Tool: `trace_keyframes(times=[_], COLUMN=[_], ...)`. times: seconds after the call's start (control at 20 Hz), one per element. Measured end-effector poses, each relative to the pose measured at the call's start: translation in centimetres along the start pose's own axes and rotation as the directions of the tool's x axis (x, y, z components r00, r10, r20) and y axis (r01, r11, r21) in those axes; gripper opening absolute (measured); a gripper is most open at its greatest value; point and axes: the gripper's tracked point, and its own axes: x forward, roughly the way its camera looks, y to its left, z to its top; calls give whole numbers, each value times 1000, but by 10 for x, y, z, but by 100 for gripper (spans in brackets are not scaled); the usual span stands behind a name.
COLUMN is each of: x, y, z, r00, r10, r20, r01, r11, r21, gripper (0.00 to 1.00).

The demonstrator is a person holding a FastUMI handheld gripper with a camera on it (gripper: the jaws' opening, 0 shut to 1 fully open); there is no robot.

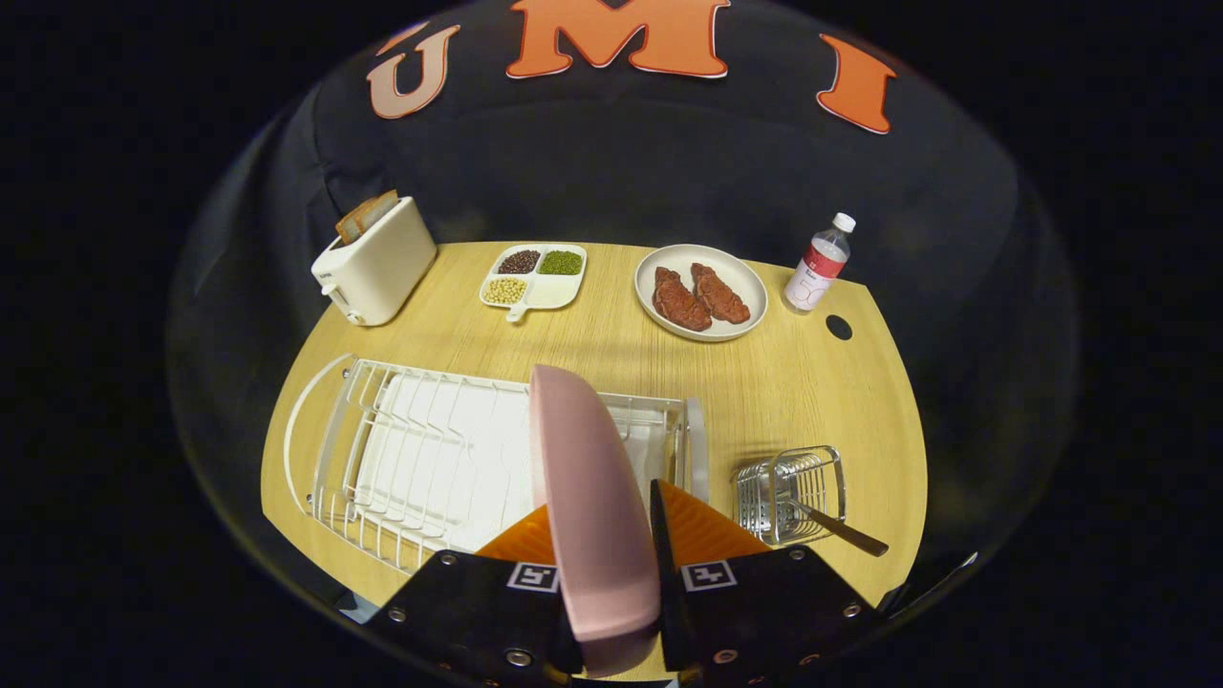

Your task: Take the plate from the dish rack, then take the spoon from the basket and place it into the plate.

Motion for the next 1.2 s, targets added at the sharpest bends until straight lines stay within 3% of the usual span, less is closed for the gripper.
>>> trace_keyframes(times=[0.1,0.2,0.5,0.75,1.2], x=[-14,-37,-87,-81,-39], y=[-9,-7,-5,-15,6], z=[-2,-10,-82,-152,-227], r00=[1000,997,974,967,931], r10=[3,55,192,239,364], r20=[30,61,118,86,26], r01=[-3,-56,-199,-246,-361], r11=[1000,998,979,965,909], r21=[-6,15,47,87,208], gripper=[31,31,31,31,31])
